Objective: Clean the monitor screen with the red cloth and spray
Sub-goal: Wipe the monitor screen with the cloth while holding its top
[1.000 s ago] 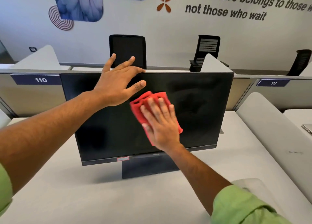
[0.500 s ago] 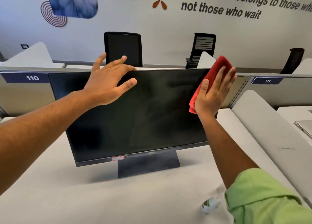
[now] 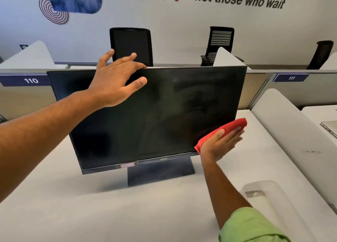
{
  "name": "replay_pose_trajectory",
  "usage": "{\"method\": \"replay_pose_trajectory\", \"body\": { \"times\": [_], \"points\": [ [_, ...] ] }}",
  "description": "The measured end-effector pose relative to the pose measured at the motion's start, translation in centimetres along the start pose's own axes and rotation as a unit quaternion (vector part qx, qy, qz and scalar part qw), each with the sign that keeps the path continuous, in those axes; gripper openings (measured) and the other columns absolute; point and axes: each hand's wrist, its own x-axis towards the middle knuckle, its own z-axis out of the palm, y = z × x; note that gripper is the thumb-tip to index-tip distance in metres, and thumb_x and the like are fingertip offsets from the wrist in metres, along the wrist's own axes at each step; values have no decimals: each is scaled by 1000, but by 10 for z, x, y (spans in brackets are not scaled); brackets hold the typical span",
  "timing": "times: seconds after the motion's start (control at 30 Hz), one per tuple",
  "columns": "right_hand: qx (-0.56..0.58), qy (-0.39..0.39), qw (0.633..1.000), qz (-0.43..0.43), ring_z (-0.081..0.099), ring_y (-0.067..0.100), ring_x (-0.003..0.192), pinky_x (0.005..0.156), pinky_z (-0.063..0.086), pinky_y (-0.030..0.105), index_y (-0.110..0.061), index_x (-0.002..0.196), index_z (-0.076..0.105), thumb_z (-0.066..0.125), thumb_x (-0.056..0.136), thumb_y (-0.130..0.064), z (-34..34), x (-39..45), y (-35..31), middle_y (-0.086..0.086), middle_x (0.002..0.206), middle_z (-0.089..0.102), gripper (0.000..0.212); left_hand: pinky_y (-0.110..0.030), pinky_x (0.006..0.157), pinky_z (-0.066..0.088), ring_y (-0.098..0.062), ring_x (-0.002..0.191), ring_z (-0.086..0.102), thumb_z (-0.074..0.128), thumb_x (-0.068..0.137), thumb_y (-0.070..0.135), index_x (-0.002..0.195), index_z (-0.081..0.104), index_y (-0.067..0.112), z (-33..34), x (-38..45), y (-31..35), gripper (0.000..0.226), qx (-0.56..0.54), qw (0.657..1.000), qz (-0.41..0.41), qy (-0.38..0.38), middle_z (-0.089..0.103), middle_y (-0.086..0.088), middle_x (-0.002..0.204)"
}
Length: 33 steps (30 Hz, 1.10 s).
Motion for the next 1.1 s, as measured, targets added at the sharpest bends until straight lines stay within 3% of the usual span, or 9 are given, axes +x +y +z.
{"method": "replay_pose_trajectory", "body": {
  "times": [0.2, 0.3, 0.43, 0.73, 1.1],
  "points": [
    [-2, -26, 994, 104, 10, 37, 165, 133, 19, 51, -14, 171, 8, 22, 116, -41, 2, -39, 8, 9, 180, 5, 63, -48, 123, -2, -10, 149, 29, 16, 96, 70, 143, 47, 32, -1, 0, 1, 68, 4, 1000, -2, -11, 38, -5, 159],
    [-37, -44, 993, 105, 31, 43, 158, 125, 35, 50, -14, 170, 20, 29, 115, -40, -1, -73, 16, 15, 177, 16, 61, -48, 123, -3, -11, 149, 30, 15, 95, 70, 144, 46, 32, -2, -1, 0, 69, 5, 1000, -4, -13, 37, -5, 160],
    [-71, -96, 985, 125, 61, 45, 127, 102, 57, 49, -26, 170, 19, 27, 113, -47, -11, -80, 21, 23, 155, 42, 61, -47, 122, -3, -11, 149, 29, 15, 96, 69, 144, 47, 31, -3, -3, 0, 69, -3, 1000, -1, -15, 38, -5, 159],
    [-82, -72, 982, 155, 58, 46, 136, 114, 49, 55, -19, 168, 26, 27, 115, -44, -26, -34, 7, 18, 160, 48, 58, -48, 122, -6, -8, 151, 23, 14, 96, 69, 144, 46, 31, -4, -4, -5, 69, -11, 1000, -1, -24, 42, -5, 157],
    [-68, -168, 981, 75, 66, 40, 125, 105, 53, 43, -12, 164, 36, 33, 116, -34, -22, -143, -20, 17, 146, 63, 53, -49, 122, -5, -10, 150, 25, 16, 96, 70, 144, 45, 31, -2, -3, -1, 68, 7, 1000, 4, -16, 40, -6, 158]
  ]
}}
